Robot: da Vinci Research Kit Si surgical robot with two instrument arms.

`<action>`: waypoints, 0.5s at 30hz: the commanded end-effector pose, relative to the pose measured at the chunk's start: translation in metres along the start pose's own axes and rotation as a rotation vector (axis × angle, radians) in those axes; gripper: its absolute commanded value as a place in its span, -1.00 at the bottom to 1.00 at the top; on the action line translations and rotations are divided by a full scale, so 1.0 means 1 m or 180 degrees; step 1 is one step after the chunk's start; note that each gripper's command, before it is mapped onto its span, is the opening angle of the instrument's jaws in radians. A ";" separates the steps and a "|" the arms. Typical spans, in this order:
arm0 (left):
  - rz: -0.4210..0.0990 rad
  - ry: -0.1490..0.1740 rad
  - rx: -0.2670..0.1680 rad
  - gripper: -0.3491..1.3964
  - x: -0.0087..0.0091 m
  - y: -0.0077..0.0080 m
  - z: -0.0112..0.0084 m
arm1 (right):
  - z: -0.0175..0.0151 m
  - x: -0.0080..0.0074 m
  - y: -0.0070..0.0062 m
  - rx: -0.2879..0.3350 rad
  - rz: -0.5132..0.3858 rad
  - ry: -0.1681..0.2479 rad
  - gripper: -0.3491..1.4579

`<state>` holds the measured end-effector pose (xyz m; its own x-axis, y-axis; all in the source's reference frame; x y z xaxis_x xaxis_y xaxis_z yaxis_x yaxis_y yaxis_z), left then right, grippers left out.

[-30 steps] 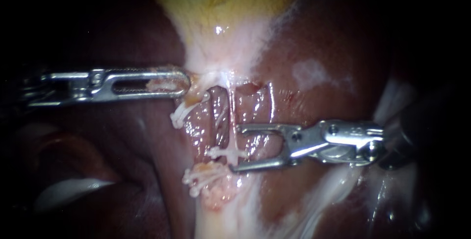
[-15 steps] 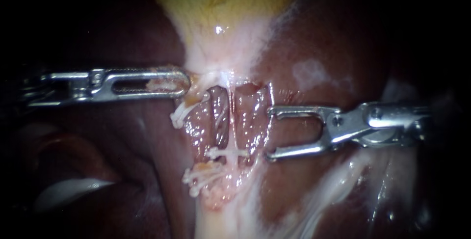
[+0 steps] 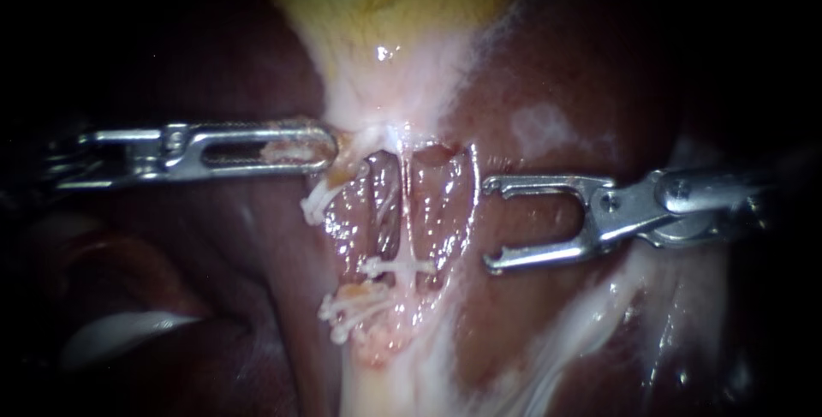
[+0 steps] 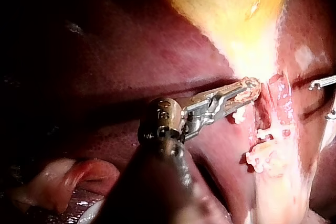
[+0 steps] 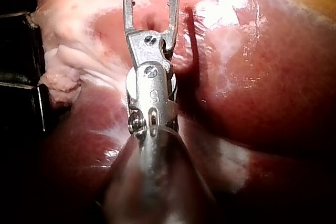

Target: Going back first clip right tube

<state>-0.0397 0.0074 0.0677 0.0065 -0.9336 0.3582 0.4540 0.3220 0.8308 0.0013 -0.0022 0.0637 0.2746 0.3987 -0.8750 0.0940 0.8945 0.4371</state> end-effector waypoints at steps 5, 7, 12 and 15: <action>0.0023 0.0033 -0.0012 -1.00 0.0005 0.0011 0.0020 | -0.0001 0.0000 0.0000 0.0002 0.0000 0.0000 -0.06; 0.0028 0.0045 -0.0022 -1.00 0.0005 0.0016 0.0028 | -0.0001 0.0000 -0.0001 0.0003 0.0000 0.0000 -0.06; 0.0054 0.0062 -0.0023 -1.00 0.0008 0.0020 0.0040 | -0.0001 0.0000 -0.0001 0.0005 0.0000 0.0000 -0.06; 0.0056 0.0075 -0.0016 -1.00 0.0009 0.0019 0.0042 | -0.0001 0.0001 -0.0001 0.0003 0.0002 0.0000 -0.06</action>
<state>-0.0426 0.0079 0.0714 0.0357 -0.9311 0.3631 0.4571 0.3383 0.8226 0.0012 -0.0022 0.0636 0.2746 0.3991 -0.8748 0.0953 0.8940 0.4377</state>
